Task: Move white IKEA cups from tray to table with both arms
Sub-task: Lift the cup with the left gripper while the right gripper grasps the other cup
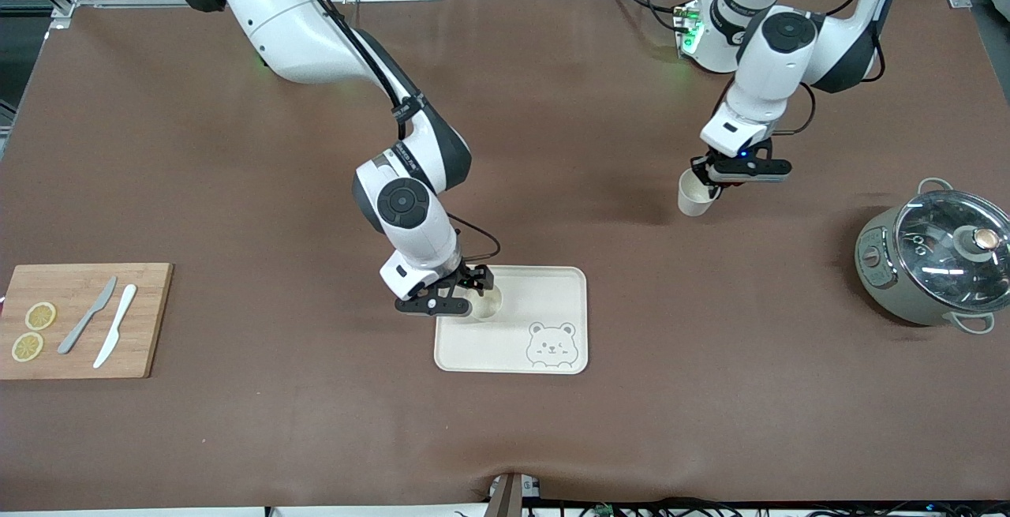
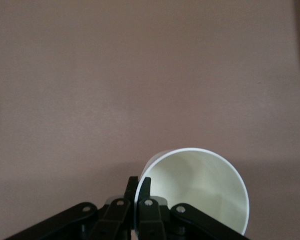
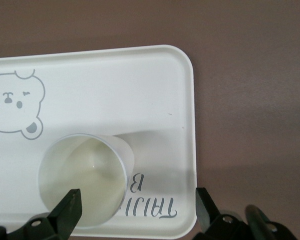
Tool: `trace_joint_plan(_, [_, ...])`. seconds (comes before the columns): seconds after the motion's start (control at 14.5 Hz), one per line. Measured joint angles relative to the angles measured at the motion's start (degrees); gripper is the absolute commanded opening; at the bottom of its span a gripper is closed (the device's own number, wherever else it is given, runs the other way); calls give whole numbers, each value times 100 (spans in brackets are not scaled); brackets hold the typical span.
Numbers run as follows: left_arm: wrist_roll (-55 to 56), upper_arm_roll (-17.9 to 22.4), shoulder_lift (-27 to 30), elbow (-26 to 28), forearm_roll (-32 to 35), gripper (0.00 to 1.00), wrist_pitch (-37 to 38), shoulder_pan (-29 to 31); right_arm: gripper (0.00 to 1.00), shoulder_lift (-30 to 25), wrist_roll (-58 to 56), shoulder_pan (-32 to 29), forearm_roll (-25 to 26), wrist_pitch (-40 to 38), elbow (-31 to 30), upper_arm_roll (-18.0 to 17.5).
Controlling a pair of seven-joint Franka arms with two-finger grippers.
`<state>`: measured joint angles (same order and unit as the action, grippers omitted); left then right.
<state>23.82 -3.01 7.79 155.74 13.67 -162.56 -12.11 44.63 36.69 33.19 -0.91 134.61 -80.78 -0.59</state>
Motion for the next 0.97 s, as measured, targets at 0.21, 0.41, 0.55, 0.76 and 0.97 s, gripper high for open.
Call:
trace_joint_plan(0.21, [-135, 4, -522, 190, 0, 0, -794, 264, 100, 147, 0, 39, 0, 187, 1, 0])
trace_joint_plan(0.41, [-137, 5, -1055, 151, 0, 0, -1175, 387, 100, 252, 0, 48, 1, 438, 2, 0])
trace_joint_plan(0.55, [-137, 4, -1176, 110, 0, 0, -1213, 398, 100, 317, 17, 63, 2, 584, 2, 0])
trace_joint_plan(0.76, [-137, 4, -1183, 84, 0, 2, -1214, 413, 100, 359, 98, 93, 4, 636, 2, 2])
trace_joint_plan(0.97, [-137, 4, -1186, 84, 0, 88, -1214, 441, 76, 359, 99, 96, 4, 636, 6, 15])
